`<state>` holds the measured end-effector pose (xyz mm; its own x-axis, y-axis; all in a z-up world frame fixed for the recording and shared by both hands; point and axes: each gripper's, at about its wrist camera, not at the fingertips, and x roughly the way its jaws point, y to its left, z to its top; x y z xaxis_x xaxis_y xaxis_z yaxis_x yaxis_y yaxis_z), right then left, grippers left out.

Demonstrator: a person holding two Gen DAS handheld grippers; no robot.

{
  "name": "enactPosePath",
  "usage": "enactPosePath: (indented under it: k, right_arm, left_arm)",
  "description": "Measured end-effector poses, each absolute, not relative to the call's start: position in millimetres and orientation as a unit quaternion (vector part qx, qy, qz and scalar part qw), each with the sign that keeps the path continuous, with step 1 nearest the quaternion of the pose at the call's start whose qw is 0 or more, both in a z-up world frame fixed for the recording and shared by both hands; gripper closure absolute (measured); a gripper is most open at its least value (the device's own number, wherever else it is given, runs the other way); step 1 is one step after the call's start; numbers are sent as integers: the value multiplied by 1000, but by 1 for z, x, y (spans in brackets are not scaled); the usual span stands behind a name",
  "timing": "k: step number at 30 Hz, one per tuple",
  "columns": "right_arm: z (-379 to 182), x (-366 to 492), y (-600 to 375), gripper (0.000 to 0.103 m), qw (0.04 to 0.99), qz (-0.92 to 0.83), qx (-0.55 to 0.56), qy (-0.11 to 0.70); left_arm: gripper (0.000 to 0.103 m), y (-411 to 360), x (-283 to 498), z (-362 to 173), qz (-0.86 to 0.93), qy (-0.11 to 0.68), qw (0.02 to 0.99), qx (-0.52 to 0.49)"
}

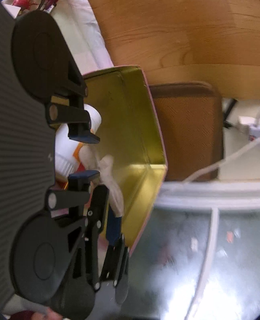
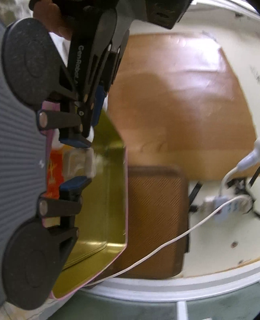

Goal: Organize rigid objects
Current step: 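Carry the white clip into the pink tin and release it, then grasp the white charger with the right gripper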

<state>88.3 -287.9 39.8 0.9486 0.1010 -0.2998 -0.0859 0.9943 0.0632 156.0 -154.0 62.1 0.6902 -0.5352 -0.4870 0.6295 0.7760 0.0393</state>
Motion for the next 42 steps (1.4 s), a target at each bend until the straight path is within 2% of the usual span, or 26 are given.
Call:
enactPosePath:
  k: [1,2,7,15,18,21,25,29,31,35,38,39,42]
  right_arm:
    - [36,94,-290,54,988,27,27,152]
    - [33,99,-293,50,988,8,27,154]
    - [29,90,-310,50,989,-13,55,138]
    - [36,66,-306,50,994,-20,77,71]
    - [42,56,-299,58,995,5,87,49]
    - [47,42,-280,58,994,55,83,36]
    - [47,36,-234,57,988,134,38,65]
    - [41,48,-176,56,966,222,-15,128]
    - [35,62,-149,50,953,252,-40,163]
    - [26,99,-106,48,933,287,-76,202]
    - [20,133,-85,32,928,285,-76,228]
    - [17,145,-79,23,926,285,-74,237]
    - [8,168,-64,24,918,288,-87,258]
  left_arm:
    - [68,-158,161,60,-298,241,918,103]
    - [65,-160,166,60,-281,248,922,99]
    - [65,-139,158,72,-253,240,937,29]
    - [65,-81,88,74,-249,212,945,27]
    - [65,-49,69,63,-235,223,946,26]
    - [65,-16,57,50,-204,243,948,30]
    - [65,37,51,35,-164,275,947,-17]
    - [65,70,46,26,-134,280,949,-52]
    - [65,79,43,24,-131,275,950,-61]
    - [65,89,41,19,-137,270,950,-72]
    - [65,93,35,13,-146,274,947,-83]
    - [65,94,33,10,-149,275,946,-86]
    - [65,96,30,10,-161,268,946,-92]
